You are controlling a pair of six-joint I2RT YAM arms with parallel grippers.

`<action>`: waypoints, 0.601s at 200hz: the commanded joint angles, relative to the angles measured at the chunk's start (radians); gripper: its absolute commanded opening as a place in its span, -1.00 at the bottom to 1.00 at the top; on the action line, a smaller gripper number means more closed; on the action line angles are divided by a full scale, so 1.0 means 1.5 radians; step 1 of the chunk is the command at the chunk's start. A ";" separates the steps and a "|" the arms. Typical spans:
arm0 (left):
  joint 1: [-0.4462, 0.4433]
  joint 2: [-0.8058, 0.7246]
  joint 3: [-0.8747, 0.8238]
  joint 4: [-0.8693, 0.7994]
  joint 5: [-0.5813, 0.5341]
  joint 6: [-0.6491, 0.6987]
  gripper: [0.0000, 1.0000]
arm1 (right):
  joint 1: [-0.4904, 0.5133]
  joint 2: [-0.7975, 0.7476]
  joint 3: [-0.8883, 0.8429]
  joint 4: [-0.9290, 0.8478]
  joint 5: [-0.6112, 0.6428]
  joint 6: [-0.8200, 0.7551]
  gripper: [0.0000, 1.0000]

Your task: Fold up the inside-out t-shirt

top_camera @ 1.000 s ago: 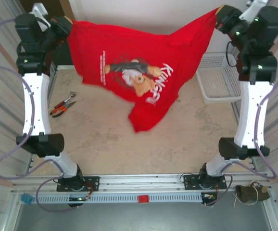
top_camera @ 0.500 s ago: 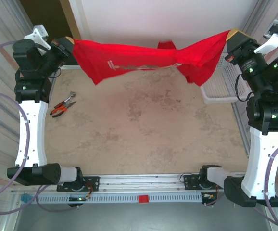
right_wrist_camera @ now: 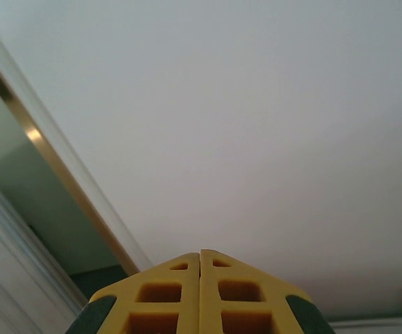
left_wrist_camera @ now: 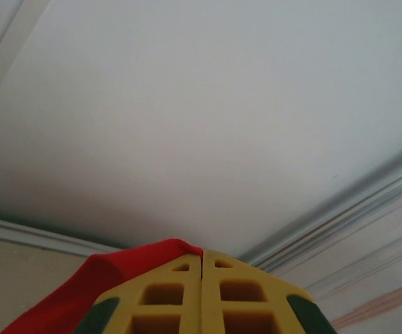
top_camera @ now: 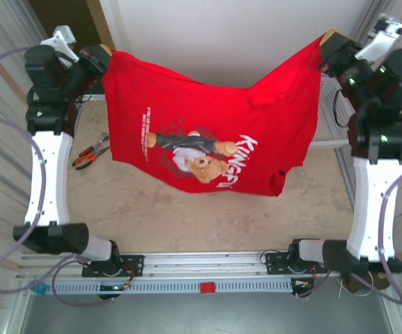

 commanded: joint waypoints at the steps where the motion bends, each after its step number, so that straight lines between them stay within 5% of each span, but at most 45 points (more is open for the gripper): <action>1: 0.000 0.088 0.017 0.023 -0.004 0.035 -1.00 | -0.006 0.087 -0.006 0.041 0.012 -0.020 -1.00; 33: 0.000 0.263 0.182 0.016 0.014 0.028 -1.00 | -0.006 0.241 0.111 0.054 -0.013 -0.015 -1.00; 81: 0.000 0.514 0.588 -0.018 0.032 -0.059 -1.00 | -0.022 0.447 0.477 0.004 -0.022 0.031 -1.00; 120: 0.014 0.439 0.504 0.070 0.031 -0.077 -1.00 | -0.040 0.411 0.481 0.046 -0.030 0.068 -1.00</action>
